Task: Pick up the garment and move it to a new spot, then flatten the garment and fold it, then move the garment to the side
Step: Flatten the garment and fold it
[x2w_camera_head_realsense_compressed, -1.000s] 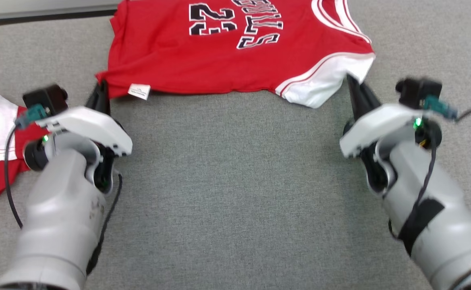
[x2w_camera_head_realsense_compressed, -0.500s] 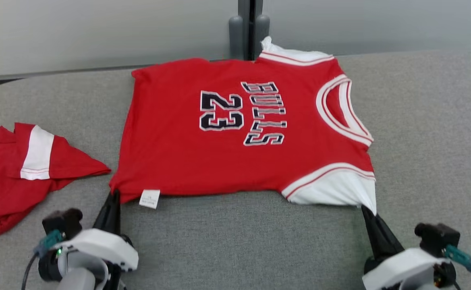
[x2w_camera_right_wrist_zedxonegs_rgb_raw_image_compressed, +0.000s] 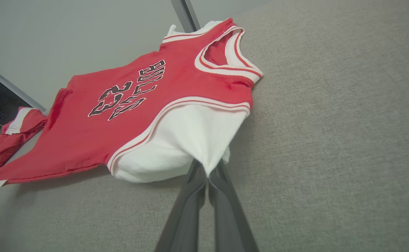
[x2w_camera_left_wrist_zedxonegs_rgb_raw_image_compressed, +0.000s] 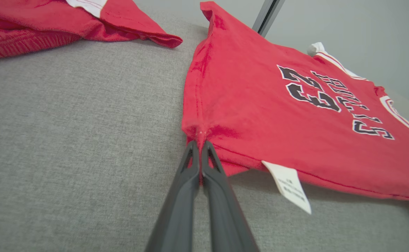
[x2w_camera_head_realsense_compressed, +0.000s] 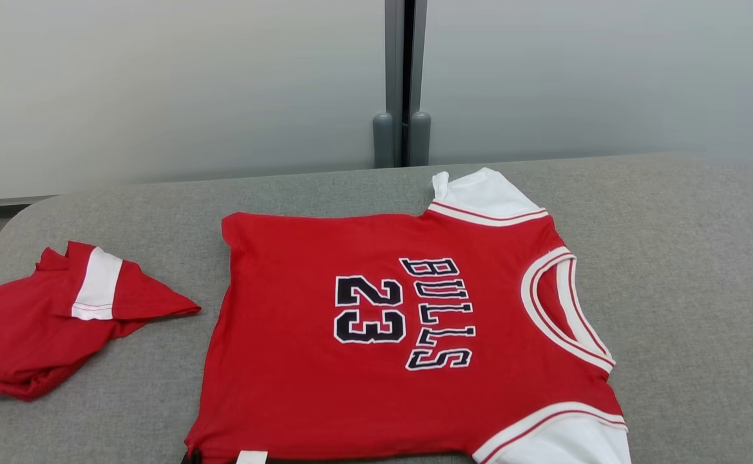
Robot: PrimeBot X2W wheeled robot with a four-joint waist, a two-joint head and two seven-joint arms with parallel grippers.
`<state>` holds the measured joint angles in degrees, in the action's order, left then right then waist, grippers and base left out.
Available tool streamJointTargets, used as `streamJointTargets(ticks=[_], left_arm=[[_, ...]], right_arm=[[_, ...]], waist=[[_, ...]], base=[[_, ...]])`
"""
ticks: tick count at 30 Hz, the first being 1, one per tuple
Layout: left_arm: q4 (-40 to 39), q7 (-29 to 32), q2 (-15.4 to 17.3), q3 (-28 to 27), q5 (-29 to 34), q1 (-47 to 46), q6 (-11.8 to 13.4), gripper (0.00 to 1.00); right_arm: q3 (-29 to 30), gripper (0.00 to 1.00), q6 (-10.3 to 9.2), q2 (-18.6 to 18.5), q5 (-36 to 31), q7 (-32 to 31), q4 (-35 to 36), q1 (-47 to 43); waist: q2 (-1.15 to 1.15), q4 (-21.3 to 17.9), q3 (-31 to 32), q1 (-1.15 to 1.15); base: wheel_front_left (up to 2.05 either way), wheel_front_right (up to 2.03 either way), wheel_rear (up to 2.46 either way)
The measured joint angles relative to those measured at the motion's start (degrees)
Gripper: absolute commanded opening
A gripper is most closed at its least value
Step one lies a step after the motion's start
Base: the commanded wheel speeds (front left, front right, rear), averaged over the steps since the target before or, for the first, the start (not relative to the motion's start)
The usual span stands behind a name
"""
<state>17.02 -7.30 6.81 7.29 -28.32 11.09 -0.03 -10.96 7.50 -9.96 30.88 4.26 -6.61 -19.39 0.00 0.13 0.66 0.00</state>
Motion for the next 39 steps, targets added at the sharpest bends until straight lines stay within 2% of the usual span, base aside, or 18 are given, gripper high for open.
streamJointTargets(ticks=[5, 9, 16, 19, 23, 30, 39], left_arm=[[-10.54, 5.11, 1.32, -0.09, -0.01, 5.64, 3.1, 0.0], [-15.04, 7.95, 1.27, 0.07, -0.54, 8.16, 4.58, 0.0], [-17.05, 11.55, 2.04, -0.19, -2.41, 8.44, 4.85, 0.0], [-16.84, 13.78, 2.15, -0.31, -3.83, 8.23, 4.69, 0.0], [-16.73, 17.66, 2.27, -1.24, -7.61, 5.09, 4.2, 0.0], [-16.82, 23.91, 3.44, -3.24, -13.21, -2.61, 2.88, 0.0], [-12.87, 26.96, 5.04, -4.47, -16.26, -12.66, 1.37, 0.0]], right_arm=[[3.89, 0.0, 0.0, 2.74, -2.38, -5.17, 5.8, -5.97], [5.67, 0.0, 0.0, 4.33, -3.3, -8.0, 8.88, -7.39], [6.06, 0.0, 0.0, 5.26, -3.04, -10.94, 9.21, -6.34], [5.95, 0.0, 0.0, 5.7, -0.31, -12.5, 8.65, -5.06], [6.75, 0.0, -0.01, 5.99, 4.13, -15.01, 6.8, -1.03], [8.54, 0.0, -0.01, 3.76, 6.97, -18.61, 4.44, 9.57], [9.29, 0.0, -0.01, 2.27, 10.68, -22.98, -2.13, 23.78]], waist=[[0.0, 0.55, 1.08, 0.0], [0.0, 0.49, 1.6, 0.0], [0.0, 0.51, 1.7, 0.0], [0.0, 0.34, 1.34, 0.0], [0.0, 0.23, 0.22, 0.0], [0.0, 0.14, -3.72, 0.0], [0.0, 0.25, -10.0, 0.0]], base=[[0.0, 0.0, 0.0], [0.0, 0.0, 0.0], [0.0, 0.0, 0.0], [0.0, 0.0, 0.0], [0.0, 0.0, 0.0], [0.0, 0.0, 0.0], [0.0, 0.0, 0.0]])
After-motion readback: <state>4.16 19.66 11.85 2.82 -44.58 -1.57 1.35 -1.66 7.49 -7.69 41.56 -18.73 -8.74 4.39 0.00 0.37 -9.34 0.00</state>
